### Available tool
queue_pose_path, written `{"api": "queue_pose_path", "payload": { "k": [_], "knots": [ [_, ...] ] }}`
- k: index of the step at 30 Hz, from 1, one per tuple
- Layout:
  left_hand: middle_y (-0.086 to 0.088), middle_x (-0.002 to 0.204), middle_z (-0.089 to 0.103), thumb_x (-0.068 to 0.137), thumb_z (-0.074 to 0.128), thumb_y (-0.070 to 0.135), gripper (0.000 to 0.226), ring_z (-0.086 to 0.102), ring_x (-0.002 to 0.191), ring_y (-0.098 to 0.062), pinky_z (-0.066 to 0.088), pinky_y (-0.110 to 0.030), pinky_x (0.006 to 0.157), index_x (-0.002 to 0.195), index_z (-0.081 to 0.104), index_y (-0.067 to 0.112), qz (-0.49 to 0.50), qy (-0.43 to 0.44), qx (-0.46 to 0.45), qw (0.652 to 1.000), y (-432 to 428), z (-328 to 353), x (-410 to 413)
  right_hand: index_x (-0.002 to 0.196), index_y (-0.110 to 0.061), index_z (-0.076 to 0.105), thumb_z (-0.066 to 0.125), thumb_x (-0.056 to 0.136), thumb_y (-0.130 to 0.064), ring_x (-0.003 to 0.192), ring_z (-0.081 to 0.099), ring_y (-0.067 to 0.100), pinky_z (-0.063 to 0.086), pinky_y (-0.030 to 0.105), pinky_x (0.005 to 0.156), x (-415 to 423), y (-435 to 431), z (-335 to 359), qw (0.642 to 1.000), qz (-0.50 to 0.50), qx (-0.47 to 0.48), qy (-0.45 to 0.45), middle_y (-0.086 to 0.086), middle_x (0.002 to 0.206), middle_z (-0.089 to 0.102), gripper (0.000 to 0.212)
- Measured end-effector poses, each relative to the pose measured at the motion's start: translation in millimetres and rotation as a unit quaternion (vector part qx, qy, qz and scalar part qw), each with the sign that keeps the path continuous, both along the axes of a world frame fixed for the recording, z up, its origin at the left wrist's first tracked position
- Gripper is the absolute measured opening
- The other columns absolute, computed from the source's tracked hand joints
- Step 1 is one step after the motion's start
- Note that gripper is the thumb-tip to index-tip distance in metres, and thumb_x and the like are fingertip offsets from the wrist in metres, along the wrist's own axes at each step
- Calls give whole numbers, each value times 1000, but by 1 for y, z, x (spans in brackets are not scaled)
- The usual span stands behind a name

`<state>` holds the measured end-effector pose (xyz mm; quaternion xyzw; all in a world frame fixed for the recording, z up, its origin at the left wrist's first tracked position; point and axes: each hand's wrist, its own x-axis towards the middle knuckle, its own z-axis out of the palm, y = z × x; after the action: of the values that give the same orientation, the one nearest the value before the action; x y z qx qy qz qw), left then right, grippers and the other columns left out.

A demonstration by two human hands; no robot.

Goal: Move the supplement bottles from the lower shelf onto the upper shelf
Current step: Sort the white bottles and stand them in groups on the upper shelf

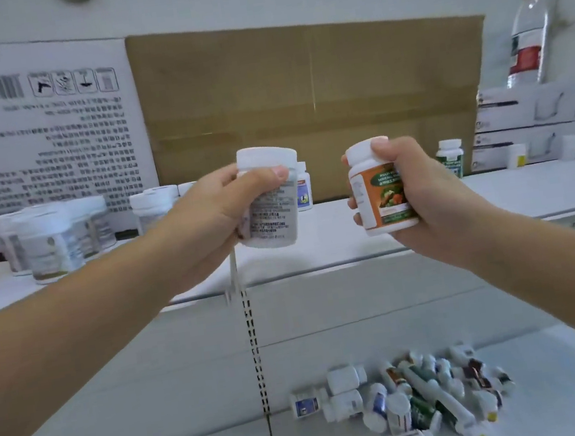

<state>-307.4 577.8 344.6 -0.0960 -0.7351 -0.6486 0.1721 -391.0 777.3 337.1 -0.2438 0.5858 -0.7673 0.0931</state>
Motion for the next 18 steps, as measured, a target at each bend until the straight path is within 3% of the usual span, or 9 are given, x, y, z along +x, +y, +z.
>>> {"api": "queue_pose_path", "payload": {
  "k": [3, 6, 8, 11, 14, 18],
  "knots": [
    [-13, 115, 71, 73, 68, 33, 49, 68, 108, -26, 49, -45, 101, 115, 66, 8, 11, -17, -36, 999, -1, 7, -33, 113, -13, 59, 53, 91, -37, 71, 59, 19, 50, 33, 69, -31, 3, 8, 999, -28, -16, 25, 3, 73, 61, 33],
    [-9, 109, 74, 72, 73, 33, 40, 68, 107, -25, 49, -41, 102, 108, 69, 15, 15, -32, -74, 997, 5, 12, -66, 101, -17, 61, 53, 95, -32, 69, 58, 14, 49, 32, 70, -60, 17, 17, 996, -67, -22, 61, -1, 70, 60, 18],
    [-4, 101, 75, 74, 77, 33, 35, 70, 101, -21, 49, -37, 98, 105, 70, 17, 15, -40, -101, 994, 11, 14, -88, 101, -18, 61, 52, 97, -28, 65, 61, 11, 52, 29, 66, -82, 31, 22, 993, -84, -14, 78, -3, 70, 62, 14],
    [-3, 102, 75, 77, 77, 33, 33, 69, 101, -22, 50, -37, 95, 105, 70, 17, 21, -52, -123, 991, 24, 17, -117, 105, -16, 61, 53, 96, -26, 75, 62, 13, 54, 34, 73, -120, 55, 23, 988, -116, 43, 95, 1, 81, 62, 16],
    [-3, 94, 75, 76, 78, 33, 32, 70, 89, -24, 55, -34, 81, 101, 67, 15, 27, -54, -131, 990, 42, 21, -146, 108, -12, 57, 48, 97, -26, 84, 57, 19, 50, 35, 78, -154, 71, 22, 981, -126, 113, 97, 7, 88, 57, 20],
    [1, 88, 74, 72, 76, 32, 42, 73, 78, -13, 56, -25, 66, 107, 62, 12, 27, -59, -155, 986, 65, 25, -185, 100, -17, 56, 43, 98, -26, 86, 54, 20, 47, 38, 84, -195, 82, 20, 970, -99, 191, 112, 9, 92, 55, 16]
  ]
}}
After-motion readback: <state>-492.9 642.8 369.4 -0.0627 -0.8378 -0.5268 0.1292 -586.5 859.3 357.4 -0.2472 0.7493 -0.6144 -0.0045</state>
